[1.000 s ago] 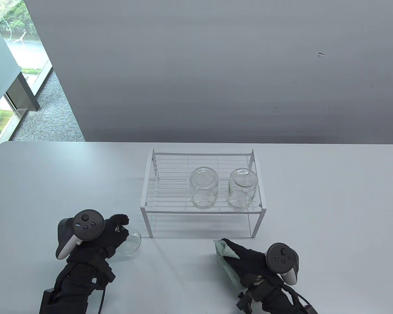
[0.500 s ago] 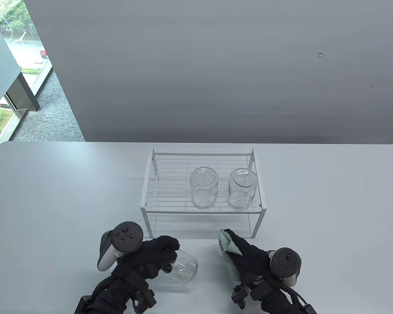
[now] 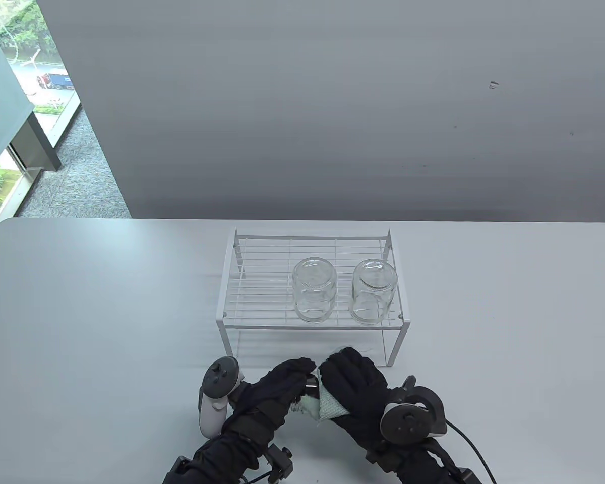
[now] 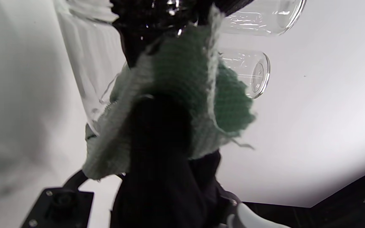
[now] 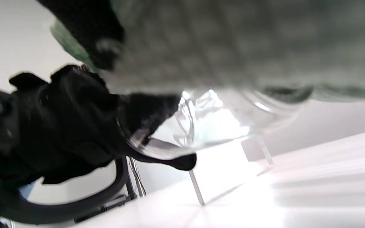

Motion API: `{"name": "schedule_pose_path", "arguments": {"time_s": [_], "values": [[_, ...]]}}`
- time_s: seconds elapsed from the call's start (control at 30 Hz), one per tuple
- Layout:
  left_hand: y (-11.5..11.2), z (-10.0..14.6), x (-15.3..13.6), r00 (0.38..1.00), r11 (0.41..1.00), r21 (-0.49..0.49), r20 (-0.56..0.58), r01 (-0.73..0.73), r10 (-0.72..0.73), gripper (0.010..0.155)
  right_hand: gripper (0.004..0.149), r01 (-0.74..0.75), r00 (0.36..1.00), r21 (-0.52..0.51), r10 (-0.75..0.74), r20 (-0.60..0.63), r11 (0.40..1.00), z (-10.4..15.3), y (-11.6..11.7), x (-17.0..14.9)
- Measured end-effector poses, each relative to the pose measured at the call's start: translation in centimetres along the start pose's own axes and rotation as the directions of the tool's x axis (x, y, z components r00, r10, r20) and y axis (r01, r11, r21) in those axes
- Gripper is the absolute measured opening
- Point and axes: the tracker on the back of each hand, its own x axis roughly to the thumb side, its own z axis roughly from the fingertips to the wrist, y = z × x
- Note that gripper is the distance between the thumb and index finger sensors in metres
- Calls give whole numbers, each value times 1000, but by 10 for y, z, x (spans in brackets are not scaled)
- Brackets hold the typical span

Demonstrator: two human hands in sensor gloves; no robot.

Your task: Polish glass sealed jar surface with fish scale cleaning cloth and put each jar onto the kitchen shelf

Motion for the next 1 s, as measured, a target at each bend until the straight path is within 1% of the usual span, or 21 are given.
{"name": "schedule_pose_path", "arguments": {"time_s": [0.03,0.07,0.1,0.13,0.2,0.27,0.3,0.37,0.4,0.47,0.6,0.67,0.7,0.77,0.8,0.87,0.9,0.93,1.0], "values": [[0,0,-1,1000,1000,-6,-2,-23,23,48,73,-10,1000,9,10,-2,1000,-1,1,1],[0,1,-2,1000,1000,-5,-2,-22,22,55,75,-34,999,17,34,-5,999,-3,3,3],[-1,1,-1,1000,1000,1,5,-2,2,64,77,-60,998,24,60,-7,998,-5,4,4],[-2,1,1,999,999,15,19,42,-42,69,79,-89,996,36,90,-7,995,-7,6,6],[-4,1,5,992,993,29,36,116,-117,73,83,-159,987,63,160,-16,985,-10,7,9],[-7,1,8,986,987,37,34,159,-161,73,87,-207,978,99,209,-16,973,-12,9,13],[-9,1,9,983,982,52,27,180,-181,70,88,-228,973,104,231,-17,968,-12,10,14],[-9,2,9,975,971,95,28,219,-222,66,89,-229,972,106,232,-20,968,-12,10,15],[-8,2,9,970,967,114,49,230,-237,66,90,-211,976,105,214,-24,972,-12,10,15],[-5,3,9,970,963,146,55,227,-237,66,90,-158,987,70,160,-17,985,-10,8,14],[3,6,8,979,966,189,62,178,-193,67,87,-140,990,-3,140,30,990,-9,5,15],[3,6,7,981,969,179,64,171,-185,68,83,-148,988,12,148,33,989,-11,8,16],[0,6,7,980,972,156,67,174,-187,69,81,-154,988,29,154,22,988,-12,11,17],[-7,6,7,978,975,121,68,187,-196,69,78,-161,987,20,161,13,987,-12,12,16],[-11,8,7,976,975,104,74,195,-203,67,79,-153,988,8,152,19,988,-12,11,13],[-15,9,9,971,972,97,88,212,-220,68,77,-76,997,-19,76,-13,997,-9,8,6],[-15,9,11,971,973,86,96,212,-220,65,75,-5,999,-51,3,-44,999,-6,6,1],[-15,9,12,970,973,84,105,213,-221,63,73,83,993,-103,-91,-74,991,-4,5,-6],[-13,10,13,971,975,91,111,202,-211,60,67,239,961,-181,-260,-96,954,1,4,-18]]}}
